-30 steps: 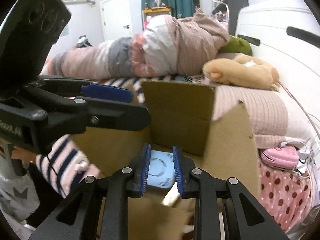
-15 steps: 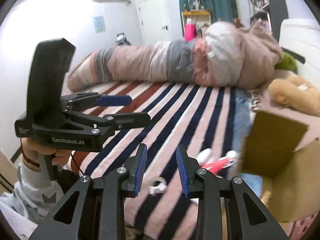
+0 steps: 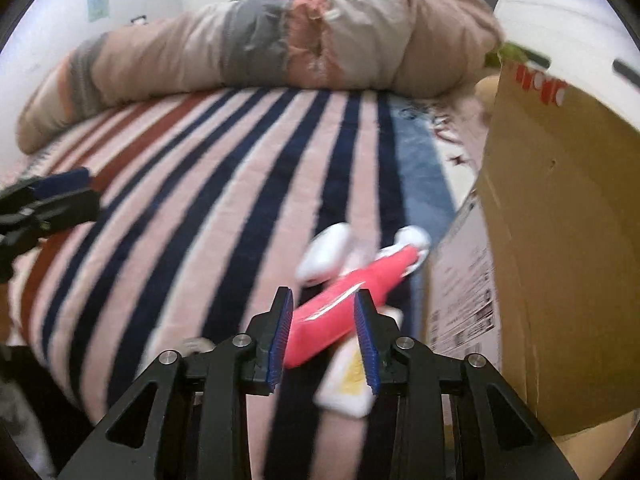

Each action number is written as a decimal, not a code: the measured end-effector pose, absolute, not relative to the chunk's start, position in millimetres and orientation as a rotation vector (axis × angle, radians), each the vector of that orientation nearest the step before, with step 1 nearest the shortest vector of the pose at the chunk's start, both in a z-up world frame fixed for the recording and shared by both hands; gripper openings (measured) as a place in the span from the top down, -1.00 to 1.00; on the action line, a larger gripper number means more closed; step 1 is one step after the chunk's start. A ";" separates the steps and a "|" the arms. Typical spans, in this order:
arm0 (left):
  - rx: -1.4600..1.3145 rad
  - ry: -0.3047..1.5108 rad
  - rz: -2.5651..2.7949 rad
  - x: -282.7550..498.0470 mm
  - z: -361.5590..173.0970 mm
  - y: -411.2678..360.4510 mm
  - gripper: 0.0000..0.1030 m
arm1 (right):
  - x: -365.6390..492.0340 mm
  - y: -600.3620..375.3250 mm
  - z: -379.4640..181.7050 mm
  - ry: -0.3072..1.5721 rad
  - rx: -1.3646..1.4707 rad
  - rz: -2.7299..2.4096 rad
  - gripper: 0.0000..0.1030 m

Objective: Organize rigid objects
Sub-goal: 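Return the right gripper to the pink spray bottle and grasp it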

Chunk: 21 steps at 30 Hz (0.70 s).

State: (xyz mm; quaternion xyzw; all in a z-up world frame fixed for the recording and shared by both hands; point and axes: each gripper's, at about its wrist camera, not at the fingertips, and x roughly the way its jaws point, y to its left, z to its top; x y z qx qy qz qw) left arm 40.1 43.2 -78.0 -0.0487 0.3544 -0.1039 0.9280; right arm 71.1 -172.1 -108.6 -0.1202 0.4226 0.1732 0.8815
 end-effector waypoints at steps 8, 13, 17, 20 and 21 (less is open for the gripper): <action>-0.120 0.722 -0.219 37.5 -75.5 42.9 -0.38 | 94.4 -193.0 -117.4 0.985 -0.089 0.411 0.22; -0.116 0.722 -0.221 38.1 -75.8 40.8 -0.38 | 105.2 -182.6 -132.9 1.061 -0.066 0.433 -0.02; -0.122 0.732 -0.219 39.5 -78.5 42.3 -0.38 | 112.9 -177.3 -141.9 1.057 -0.065 0.415 -0.02; -0.122 0.734 -0.215 39.9 -78.4 43.6 -0.38 | 109.7 -174.0 -140.4 1.028 -0.048 0.448 0.39; -0.123 0.733 -0.215 39.9 -78.3 43.8 -0.38 | 106.0 -172.1 -138.5 1.012 -0.055 0.470 0.43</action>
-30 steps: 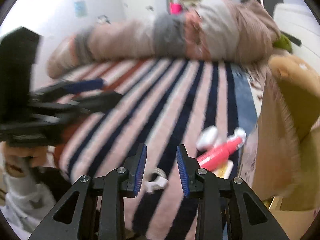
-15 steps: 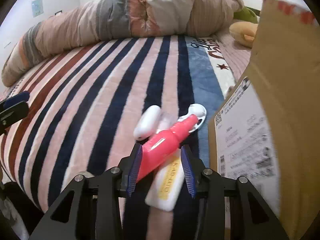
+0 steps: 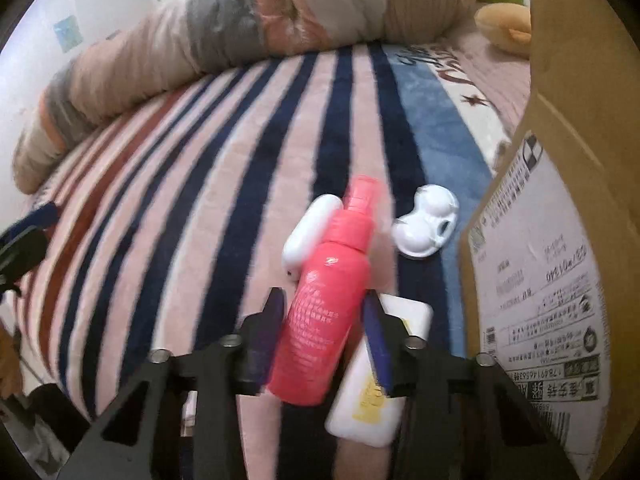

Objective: Organize rigid objects
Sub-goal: 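Return the right gripper to the pink spray bottle and grasp it, then carry the pink spray bottle into the box and open the right gripper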

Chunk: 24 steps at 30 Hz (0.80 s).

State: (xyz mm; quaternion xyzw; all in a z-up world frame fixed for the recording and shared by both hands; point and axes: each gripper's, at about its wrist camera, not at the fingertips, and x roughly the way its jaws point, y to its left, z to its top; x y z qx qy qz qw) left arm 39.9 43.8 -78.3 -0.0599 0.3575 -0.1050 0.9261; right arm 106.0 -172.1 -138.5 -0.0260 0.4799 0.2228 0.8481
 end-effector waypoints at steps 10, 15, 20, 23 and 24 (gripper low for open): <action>-0.237 0.741 -0.345 44.4 -76.7 45.0 -0.38 | 71.7 -150.1 -114.4 0.903 -0.085 0.661 0.47; -0.267 0.714 -0.483 46.5 -59.2 29.3 -0.38 | 55.6 -135.2 -93.2 0.845 -0.102 0.780 0.47; -0.217 0.690 -0.554 43.5 -32.2 -0.3 0.13 | 43.9 -134.3 -66.7 0.785 -0.104 0.844 0.47; -0.177 0.665 -0.552 36.8 -14.1 -15.2 0.58 | 36.6 -144.1 -47.2 0.737 -0.094 0.880 0.47; -0.163 0.646 -0.545 33.9 -5.9 -20.0 0.61 | 33.3 -149.4 -39.1 0.715 -0.094 0.877 0.47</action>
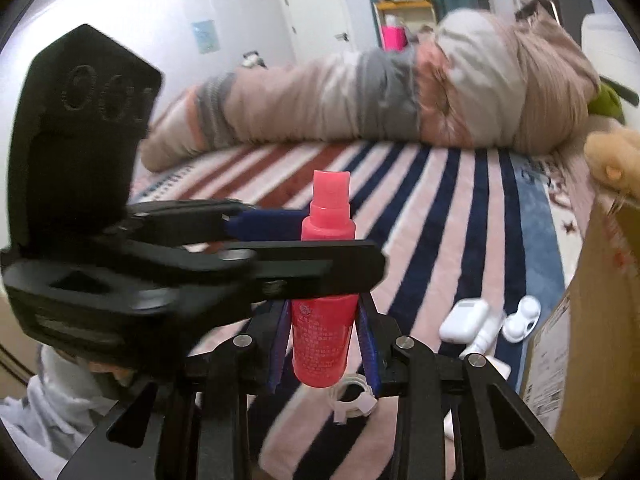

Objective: Organize rigid objects
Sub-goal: 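Carry the pink spray bottle into the box and open the right gripper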

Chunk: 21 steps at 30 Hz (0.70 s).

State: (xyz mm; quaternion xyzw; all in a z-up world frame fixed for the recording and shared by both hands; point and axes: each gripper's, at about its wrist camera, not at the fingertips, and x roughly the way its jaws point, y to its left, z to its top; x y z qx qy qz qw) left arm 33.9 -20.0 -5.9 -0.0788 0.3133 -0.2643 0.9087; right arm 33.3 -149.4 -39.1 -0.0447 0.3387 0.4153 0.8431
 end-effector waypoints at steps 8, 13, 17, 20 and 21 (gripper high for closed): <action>-0.073 0.537 -0.570 14.7 61.4 -71.0 0.63 | 11.1 -205.6 14.8 0.555 -0.036 0.873 0.48; -0.012 0.506 -0.609 14.5 90.8 -123.5 0.63 | 3.8 -255.4 37.4 0.474 0.012 0.837 0.48; 0.033 0.525 -0.650 24.0 90.9 -169.1 0.63 | 4.7 -297.3 36.5 0.466 0.055 0.776 0.48; 0.047 0.556 -0.679 35.8 81.1 -199.1 0.63 | 11.6 -322.1 29.2 0.482 0.082 0.735 0.48; 0.051 0.568 -0.686 39.1 78.5 -206.9 0.63 | 14.5 -329.4 24.5 0.490 0.089 0.720 0.48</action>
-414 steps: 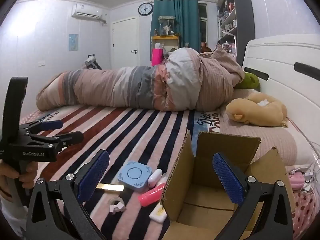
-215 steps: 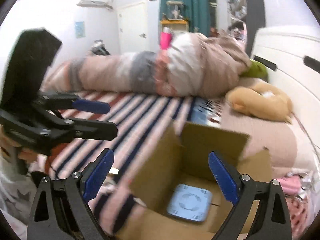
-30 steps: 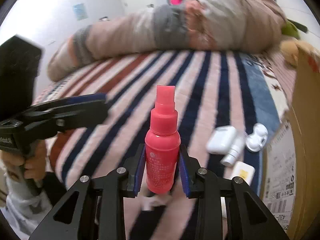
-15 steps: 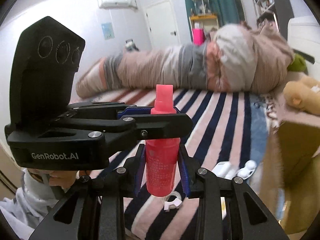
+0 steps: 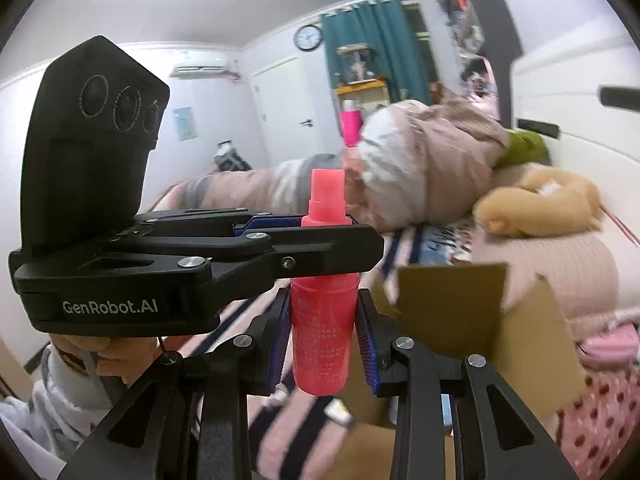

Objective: Organize rigid objects
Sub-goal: 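Carry the pink spray bottle into the box and open the right gripper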

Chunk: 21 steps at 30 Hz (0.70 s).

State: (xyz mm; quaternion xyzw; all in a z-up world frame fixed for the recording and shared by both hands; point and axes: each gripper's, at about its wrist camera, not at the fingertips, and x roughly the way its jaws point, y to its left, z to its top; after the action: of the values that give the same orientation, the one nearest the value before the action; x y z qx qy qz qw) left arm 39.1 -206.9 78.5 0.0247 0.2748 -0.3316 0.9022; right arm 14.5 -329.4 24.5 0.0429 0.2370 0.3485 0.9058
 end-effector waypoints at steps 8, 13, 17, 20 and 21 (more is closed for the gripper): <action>0.080 0.669 -0.719 73.6 47.1 -264.1 0.63 | 35.2 -366.9 -2.1 0.565 0.066 0.608 0.48; 0.068 0.739 -0.736 96.5 27.5 -279.4 0.62 | 41.7 -374.2 -18.9 0.605 -0.007 0.551 0.47; 0.081 0.792 -0.738 105.3 13.7 -284.7 0.62 | 51.9 -375.8 -30.2 0.658 -0.033 0.548 0.47; 0.095 0.803 -0.737 106.2 8.3 -285.5 0.62 | 56.5 -376.7 -37.5 0.683 -0.043 0.558 0.47; 0.102 0.804 -0.738 105.0 7.2 -285.1 0.60 | 55.2 -376.5 -40.1 0.690 -0.054 0.551 0.47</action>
State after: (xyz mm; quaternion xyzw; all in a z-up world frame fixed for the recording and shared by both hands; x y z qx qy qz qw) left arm 105.0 -285.1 7.2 0.0487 0.3822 -0.3509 0.8535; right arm 55.2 -376.5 -40.1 -0.0259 0.3337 0.2667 0.9038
